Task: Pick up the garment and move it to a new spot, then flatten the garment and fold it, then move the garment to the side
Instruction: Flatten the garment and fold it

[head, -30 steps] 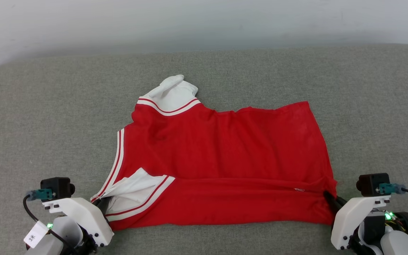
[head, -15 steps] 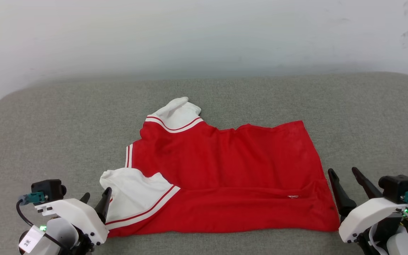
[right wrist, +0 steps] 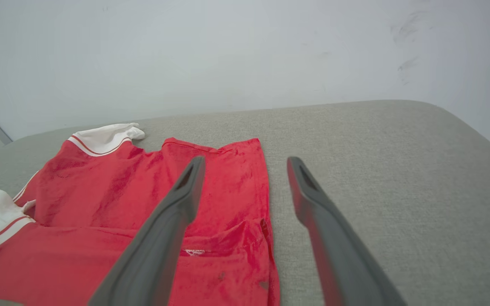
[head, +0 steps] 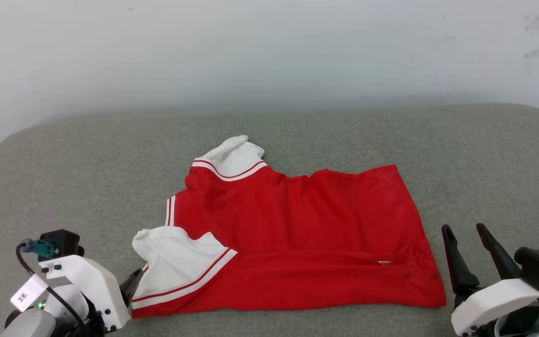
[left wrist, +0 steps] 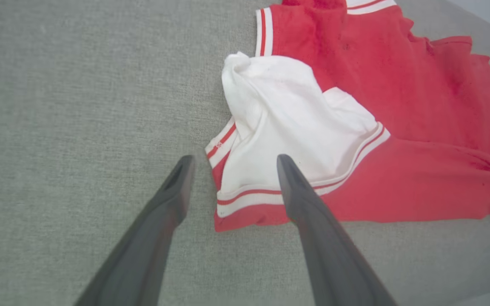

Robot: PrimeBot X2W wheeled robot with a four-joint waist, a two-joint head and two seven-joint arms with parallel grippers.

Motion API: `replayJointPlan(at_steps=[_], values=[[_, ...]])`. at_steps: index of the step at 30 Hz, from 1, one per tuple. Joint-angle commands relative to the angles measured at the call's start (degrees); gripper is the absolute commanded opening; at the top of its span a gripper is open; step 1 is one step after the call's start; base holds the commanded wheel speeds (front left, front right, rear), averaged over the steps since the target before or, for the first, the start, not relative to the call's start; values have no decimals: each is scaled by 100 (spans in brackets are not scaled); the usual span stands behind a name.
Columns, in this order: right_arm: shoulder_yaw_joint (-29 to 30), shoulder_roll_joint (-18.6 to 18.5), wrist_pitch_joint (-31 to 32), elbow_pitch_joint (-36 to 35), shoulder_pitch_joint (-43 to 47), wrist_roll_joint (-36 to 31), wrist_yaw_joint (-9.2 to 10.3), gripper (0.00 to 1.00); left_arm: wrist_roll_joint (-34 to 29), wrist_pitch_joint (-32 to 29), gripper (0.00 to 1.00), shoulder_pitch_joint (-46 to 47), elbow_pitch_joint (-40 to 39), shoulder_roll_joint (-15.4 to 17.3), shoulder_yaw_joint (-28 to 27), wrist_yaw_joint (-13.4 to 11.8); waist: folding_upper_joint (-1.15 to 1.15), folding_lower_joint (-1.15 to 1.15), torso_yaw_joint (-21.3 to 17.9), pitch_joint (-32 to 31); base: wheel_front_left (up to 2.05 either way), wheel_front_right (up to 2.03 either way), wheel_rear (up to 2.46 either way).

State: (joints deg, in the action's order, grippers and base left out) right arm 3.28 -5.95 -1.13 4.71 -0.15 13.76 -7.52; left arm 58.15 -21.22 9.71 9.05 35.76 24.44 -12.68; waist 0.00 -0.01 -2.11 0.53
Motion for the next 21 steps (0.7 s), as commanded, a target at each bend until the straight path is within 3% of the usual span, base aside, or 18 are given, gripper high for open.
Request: replayJointPlan(at_steps=[1, 9, 17, 18, 20, 21], values=[[37, 67, 55, -89, 82, -51, 7, 100, 60, -220, 100, 16, -71, 64, 50, -61, 0, 1, -52, 83, 0, 0, 0], [-1, 226, 154, -308, 67, -34, 6, 100, 56, -823, 100, 175, 176, 162, 243, -281, 0, 1, -272, 457, 0, 0, 0], [5, 277, 192, -167, -98, 42, 6, 100, 137, -1045, 100, 306, 757, -98, 484, -74, 0, 1, -415, 726, 0, 0, 0], [19, 278, 200, -148, -102, 59, 6, 100, 160, -1108, 84, 295, 804, -128, 538, -18, 0, 1, -420, 733, 0, 0, 0], [63, 281, 245, -99, -98, 90, 6, 100, 189, -1102, 0, 301, 868, -214, 581, 76, 0, 1, -422, 731, 0, 0, 0], [92, 271, 265, -77, -104, 113, 6, 100, 181, -1091, 0, 310, 888, -234, 598, 106, 0, 1, -416, 719, 0, 0, 0]])
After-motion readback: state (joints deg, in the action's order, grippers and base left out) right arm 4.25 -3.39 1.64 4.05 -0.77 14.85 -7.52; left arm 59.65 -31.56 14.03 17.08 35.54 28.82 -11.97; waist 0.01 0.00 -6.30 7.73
